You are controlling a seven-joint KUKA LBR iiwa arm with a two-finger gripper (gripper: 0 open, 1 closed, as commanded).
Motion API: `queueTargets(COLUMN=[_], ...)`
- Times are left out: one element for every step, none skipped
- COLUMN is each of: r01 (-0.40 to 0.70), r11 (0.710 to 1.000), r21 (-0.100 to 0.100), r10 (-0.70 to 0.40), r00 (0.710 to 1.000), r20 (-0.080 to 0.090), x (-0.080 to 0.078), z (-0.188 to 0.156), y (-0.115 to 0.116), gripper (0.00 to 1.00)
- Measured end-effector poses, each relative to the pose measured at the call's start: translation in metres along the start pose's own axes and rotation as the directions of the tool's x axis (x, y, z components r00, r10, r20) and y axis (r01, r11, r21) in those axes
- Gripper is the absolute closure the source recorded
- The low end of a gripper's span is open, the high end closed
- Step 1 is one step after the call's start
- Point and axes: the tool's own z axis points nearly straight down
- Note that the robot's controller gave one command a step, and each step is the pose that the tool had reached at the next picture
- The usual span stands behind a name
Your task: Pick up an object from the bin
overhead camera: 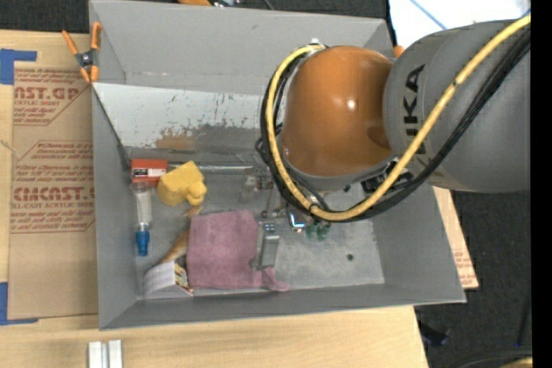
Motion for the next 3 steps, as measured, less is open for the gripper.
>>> queueTargets(r01=[0.000,0.146,0.162], r11=[1.000,0.989,0.987], r21=[0.000,0.000,0.000], r10=[0.000,-0.146,-0.162], r00=[1.000,0.989,0.987], r20=[0.000,-0.004,0.004], x=[0.000,-0.005,-0.007], z=[0.000,0.068,0.092], y=[0.000,0.033,0.031], gripper=[0.00,0.00,0.00])
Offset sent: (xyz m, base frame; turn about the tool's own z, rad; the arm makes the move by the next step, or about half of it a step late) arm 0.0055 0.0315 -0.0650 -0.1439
